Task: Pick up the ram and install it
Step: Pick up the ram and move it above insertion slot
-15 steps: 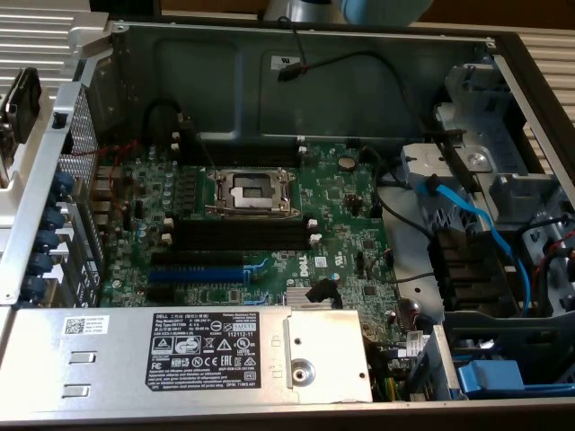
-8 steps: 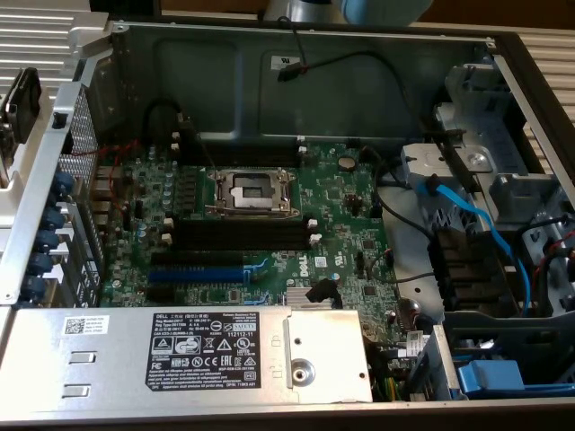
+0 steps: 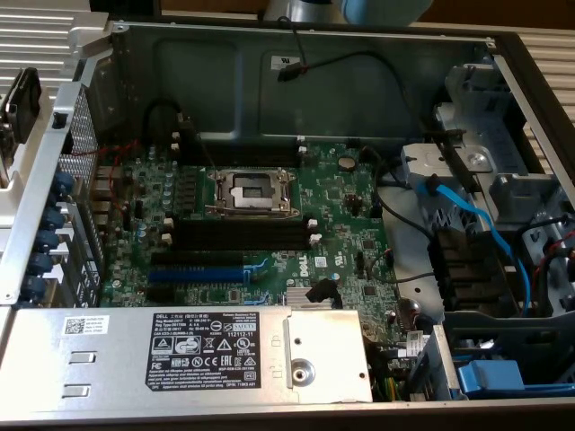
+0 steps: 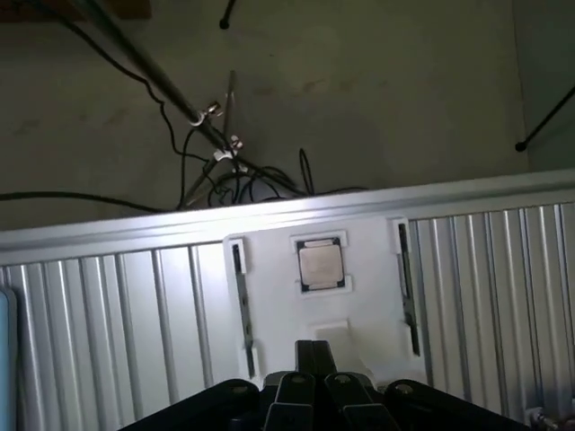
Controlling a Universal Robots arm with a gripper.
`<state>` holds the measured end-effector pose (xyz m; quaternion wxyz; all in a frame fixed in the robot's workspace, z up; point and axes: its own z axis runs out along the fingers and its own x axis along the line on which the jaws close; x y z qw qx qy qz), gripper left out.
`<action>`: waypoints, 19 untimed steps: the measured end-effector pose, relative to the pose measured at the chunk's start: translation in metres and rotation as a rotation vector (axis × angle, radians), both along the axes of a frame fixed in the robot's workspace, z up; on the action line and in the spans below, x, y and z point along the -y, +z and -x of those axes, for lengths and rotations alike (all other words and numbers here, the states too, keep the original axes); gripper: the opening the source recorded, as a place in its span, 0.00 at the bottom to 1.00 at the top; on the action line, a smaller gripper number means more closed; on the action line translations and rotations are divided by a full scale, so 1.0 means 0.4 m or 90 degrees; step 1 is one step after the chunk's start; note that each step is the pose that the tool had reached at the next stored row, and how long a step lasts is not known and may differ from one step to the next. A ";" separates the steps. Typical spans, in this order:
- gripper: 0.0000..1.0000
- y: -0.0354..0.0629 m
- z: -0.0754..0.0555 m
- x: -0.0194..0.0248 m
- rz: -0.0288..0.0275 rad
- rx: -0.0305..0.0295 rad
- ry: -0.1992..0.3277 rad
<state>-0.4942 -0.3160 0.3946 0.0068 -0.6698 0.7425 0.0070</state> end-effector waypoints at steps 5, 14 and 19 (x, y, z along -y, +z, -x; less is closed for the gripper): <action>0.10 -0.001 0.000 0.001 0.0002 -0.0015 0.039; 0.10 -0.005 0.000 0.005 0.0034 -0.0091 0.049; 0.10 -0.016 0.001 0.011 0.0036 -0.0082 0.050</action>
